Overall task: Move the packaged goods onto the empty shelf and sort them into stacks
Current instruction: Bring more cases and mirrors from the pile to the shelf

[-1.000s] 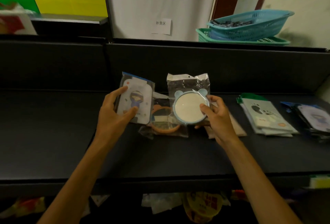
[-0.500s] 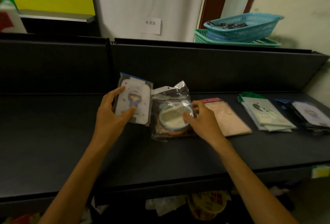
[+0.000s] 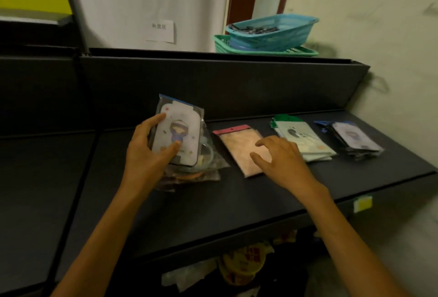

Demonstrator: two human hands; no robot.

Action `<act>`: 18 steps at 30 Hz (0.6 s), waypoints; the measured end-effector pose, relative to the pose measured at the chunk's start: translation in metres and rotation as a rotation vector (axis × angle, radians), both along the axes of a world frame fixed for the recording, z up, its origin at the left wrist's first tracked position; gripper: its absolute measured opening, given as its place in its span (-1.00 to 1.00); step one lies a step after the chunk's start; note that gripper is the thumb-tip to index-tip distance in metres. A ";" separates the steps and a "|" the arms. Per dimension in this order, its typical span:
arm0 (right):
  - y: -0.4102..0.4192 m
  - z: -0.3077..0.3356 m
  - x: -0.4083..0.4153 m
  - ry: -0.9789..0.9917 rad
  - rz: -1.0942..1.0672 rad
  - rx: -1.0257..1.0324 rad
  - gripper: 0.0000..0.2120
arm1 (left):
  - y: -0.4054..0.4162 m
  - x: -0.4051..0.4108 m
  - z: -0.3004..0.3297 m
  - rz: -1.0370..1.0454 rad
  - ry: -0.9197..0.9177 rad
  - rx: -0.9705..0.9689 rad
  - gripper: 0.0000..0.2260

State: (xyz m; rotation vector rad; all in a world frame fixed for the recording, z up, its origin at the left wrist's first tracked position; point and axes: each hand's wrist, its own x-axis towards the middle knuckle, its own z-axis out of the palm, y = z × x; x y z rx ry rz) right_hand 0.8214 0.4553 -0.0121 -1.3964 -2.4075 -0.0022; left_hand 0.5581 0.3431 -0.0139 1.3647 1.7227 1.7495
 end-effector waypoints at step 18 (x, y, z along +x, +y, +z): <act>0.116 0.008 0.278 0.132 -0.036 -0.016 -0.73 | 0.139 0.261 0.004 -0.120 -0.052 -0.016 -0.49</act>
